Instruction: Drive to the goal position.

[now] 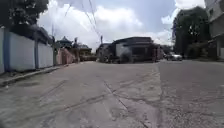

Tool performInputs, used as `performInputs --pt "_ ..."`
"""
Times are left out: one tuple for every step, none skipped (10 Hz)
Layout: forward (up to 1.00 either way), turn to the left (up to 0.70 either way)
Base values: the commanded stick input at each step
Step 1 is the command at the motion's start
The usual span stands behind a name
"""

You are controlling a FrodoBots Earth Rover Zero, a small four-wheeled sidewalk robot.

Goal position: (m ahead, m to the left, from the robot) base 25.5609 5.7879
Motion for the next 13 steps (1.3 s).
performInputs --pt "1.0 -0.06" --pt "1.0 0.0" --pt "1.0 0.0" --pt "1.0 0.0" --pt "1.0 0.0" --pt "1.0 0.0" --pt "1.0 0.0" --pt "1.0 0.0" --pt "1.0 0.0" --pt "1.0 0.0" --pt "1.0 0.0" --pt "1.0 0.0" --pt "1.0 0.0"
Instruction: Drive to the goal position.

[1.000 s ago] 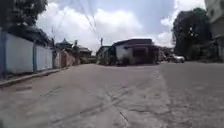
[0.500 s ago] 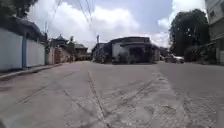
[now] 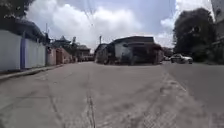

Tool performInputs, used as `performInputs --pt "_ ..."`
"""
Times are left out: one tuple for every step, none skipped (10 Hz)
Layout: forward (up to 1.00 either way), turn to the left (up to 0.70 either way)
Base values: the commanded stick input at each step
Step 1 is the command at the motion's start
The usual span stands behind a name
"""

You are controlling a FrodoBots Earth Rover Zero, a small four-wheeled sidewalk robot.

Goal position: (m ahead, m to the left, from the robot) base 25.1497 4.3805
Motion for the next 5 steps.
performInputs --pt "1.0 -0.01" --pt "1.0 -0.29" --pt "1.0 -0.39" --pt "1.0 -0.34" --pt "1.0 -0.02"
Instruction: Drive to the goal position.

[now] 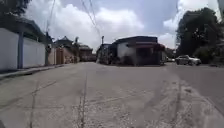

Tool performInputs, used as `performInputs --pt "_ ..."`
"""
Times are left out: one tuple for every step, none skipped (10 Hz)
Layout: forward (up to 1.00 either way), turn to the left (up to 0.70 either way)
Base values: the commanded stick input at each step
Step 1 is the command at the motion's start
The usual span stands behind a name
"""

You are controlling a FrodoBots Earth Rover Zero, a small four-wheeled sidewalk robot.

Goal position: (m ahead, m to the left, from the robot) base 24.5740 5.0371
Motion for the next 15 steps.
performInputs --pt "1.0 0.0" --pt "1.0 0.0" --pt "1.0 0.0" --pt "1.0 0.0" --pt "1.0 0.0" --pt "1.0 0.0" --pt "1.0 0.0" --pt "1.0 0.0" --pt "1.0 0.0" --pt "1.0 0.0" --pt "1.0 0.0" --pt "1.0 0.0" --pt "1.0 0.0" --pt "1.0 0.0" --pt "1.0 0.0"
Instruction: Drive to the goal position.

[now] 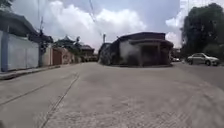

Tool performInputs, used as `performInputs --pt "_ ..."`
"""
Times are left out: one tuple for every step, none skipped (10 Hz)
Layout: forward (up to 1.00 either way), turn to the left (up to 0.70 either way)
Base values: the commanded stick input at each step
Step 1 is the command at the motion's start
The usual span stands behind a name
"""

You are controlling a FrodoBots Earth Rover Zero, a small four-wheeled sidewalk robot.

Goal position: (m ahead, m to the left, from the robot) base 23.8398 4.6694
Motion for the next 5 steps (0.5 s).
performInputs --pt "1.0 0.0" --pt "1.0 0.0" --pt "1.0 0.0" --pt "1.0 0.0" --pt "1.0 0.0"
